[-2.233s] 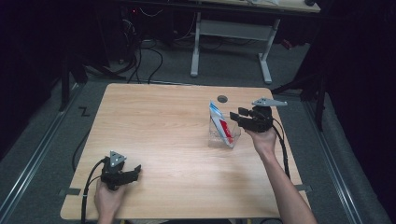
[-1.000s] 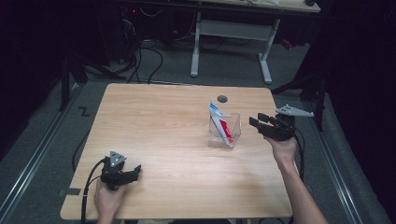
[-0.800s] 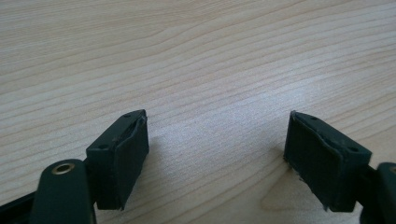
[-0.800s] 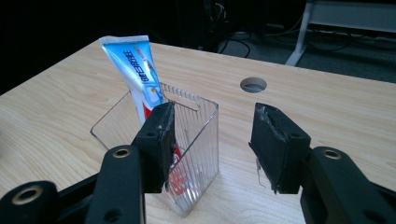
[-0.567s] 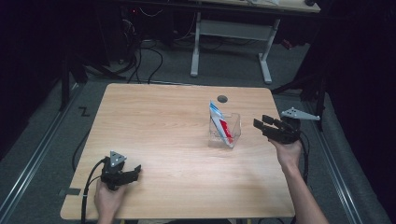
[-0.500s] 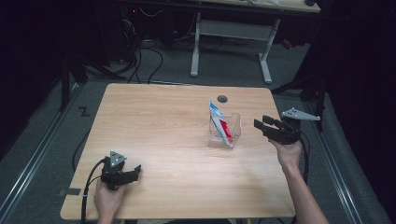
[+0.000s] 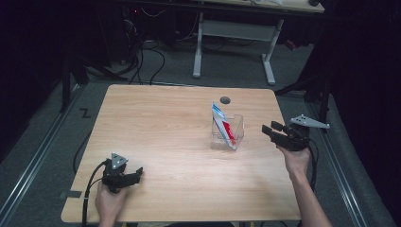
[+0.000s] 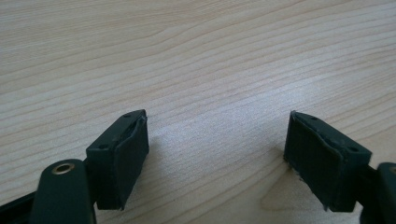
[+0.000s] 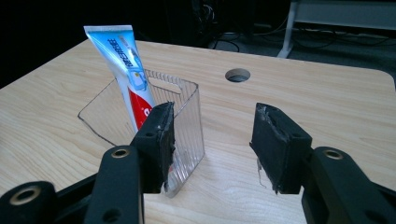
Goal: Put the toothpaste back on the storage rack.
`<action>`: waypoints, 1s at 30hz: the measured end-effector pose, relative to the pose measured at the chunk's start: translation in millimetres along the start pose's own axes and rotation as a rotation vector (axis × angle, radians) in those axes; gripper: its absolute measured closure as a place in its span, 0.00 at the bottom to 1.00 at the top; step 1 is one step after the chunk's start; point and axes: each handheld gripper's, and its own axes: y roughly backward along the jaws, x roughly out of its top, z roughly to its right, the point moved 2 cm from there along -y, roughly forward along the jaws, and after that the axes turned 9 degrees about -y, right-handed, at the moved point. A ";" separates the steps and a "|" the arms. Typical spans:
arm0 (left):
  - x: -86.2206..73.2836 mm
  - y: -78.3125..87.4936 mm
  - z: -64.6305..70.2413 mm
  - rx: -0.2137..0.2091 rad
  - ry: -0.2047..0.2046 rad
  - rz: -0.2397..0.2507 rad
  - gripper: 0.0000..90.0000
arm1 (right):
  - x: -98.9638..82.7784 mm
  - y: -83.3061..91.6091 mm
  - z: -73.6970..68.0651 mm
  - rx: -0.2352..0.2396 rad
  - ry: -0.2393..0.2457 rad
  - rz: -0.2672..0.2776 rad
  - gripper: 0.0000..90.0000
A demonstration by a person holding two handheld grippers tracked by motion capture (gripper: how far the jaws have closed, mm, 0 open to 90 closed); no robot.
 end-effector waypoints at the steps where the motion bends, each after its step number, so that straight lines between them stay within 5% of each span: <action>1: -0.1 0.0 0.1 0.001 0.000 0.001 0.25 | -1.5 0.5 0.3 0.000 -0.002 0.001 0.55; 30: -0.4 0.2 -0.7 -0.003 0.006 0.005 0.25 | -30.7 17.9 9.7 -0.025 -0.027 -0.006 0.55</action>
